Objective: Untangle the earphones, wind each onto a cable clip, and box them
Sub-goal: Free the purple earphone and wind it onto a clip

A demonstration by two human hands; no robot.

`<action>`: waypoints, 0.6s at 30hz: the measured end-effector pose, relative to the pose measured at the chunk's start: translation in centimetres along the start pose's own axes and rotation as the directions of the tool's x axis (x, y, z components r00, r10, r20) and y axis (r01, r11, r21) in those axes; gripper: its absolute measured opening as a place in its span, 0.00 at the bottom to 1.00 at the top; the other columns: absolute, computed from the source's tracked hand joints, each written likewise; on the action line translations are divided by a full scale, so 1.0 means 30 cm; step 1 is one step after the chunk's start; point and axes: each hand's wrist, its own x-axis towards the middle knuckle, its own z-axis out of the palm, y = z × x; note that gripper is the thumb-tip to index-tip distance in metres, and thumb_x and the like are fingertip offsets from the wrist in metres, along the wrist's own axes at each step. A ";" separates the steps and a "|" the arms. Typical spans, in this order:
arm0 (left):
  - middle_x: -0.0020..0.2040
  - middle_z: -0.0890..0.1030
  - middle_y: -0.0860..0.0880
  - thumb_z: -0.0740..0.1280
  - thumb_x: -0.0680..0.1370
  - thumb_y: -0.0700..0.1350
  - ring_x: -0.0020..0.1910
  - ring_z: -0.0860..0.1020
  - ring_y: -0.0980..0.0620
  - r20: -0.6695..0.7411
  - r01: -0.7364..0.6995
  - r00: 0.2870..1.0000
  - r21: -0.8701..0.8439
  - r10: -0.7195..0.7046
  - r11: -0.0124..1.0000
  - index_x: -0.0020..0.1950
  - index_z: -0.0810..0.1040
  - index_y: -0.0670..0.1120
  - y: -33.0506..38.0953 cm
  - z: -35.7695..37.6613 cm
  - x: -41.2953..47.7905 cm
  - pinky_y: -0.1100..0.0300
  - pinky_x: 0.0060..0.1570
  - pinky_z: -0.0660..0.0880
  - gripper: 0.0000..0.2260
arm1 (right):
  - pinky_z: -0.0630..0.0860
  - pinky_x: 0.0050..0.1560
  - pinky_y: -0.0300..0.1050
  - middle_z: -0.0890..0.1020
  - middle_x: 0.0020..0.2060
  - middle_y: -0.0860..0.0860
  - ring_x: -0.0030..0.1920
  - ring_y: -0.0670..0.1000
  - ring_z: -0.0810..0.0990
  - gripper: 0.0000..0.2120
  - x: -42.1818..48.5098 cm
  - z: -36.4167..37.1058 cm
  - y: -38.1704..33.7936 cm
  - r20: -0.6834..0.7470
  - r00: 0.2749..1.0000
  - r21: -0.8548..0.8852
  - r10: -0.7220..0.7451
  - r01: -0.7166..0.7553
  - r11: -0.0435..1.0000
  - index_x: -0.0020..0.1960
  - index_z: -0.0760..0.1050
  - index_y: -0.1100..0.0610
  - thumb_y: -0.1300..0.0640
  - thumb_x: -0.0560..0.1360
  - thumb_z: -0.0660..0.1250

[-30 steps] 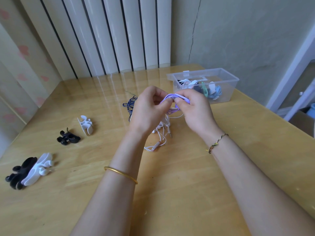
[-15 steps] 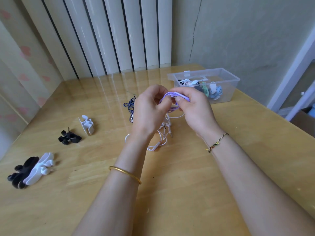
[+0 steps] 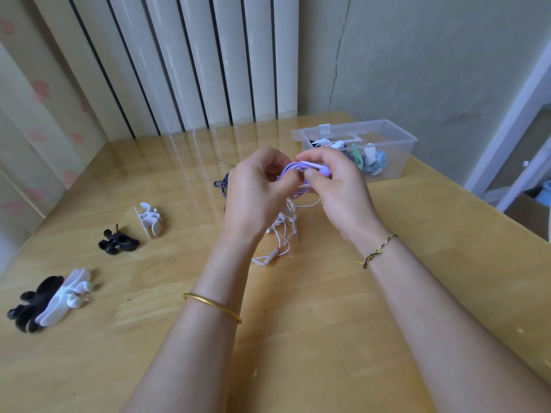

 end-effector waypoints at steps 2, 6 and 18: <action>0.35 0.82 0.50 0.67 0.72 0.38 0.32 0.80 0.51 -0.009 0.006 1.000 -0.014 -0.006 1.000 0.43 0.80 0.43 -0.002 0.002 0.000 0.65 0.30 0.71 0.02 | 0.78 0.54 0.47 0.80 0.45 0.46 0.46 0.45 0.79 0.13 -0.002 0.004 0.002 -0.008 1.000 0.014 -0.004 0.004 1.000 0.51 0.75 0.55 0.70 0.76 0.60; 0.33 0.80 0.51 0.67 0.74 0.38 0.28 0.79 0.56 -0.028 0.044 0.999 -0.071 -0.046 0.997 0.44 0.80 0.42 -0.005 0.010 -0.001 0.66 0.29 0.71 0.02 | 0.78 0.54 0.52 0.80 0.45 0.46 0.48 0.49 0.80 0.13 -0.004 0.016 0.008 -0.037 0.999 0.023 -0.012 0.013 1.000 0.51 0.75 0.55 0.71 0.75 0.60; 0.33 0.79 0.49 0.67 0.73 0.38 0.29 0.79 0.48 -0.112 0.019 0.993 -0.158 -0.037 0.987 0.42 0.74 0.48 0.001 0.027 -0.003 0.65 0.28 0.70 0.05 | 0.79 0.53 0.55 0.82 0.48 0.54 0.49 0.55 0.81 0.13 -0.002 0.031 0.006 -0.083 0.995 0.133 0.052 -0.041 0.990 0.48 0.76 0.52 0.69 0.76 0.60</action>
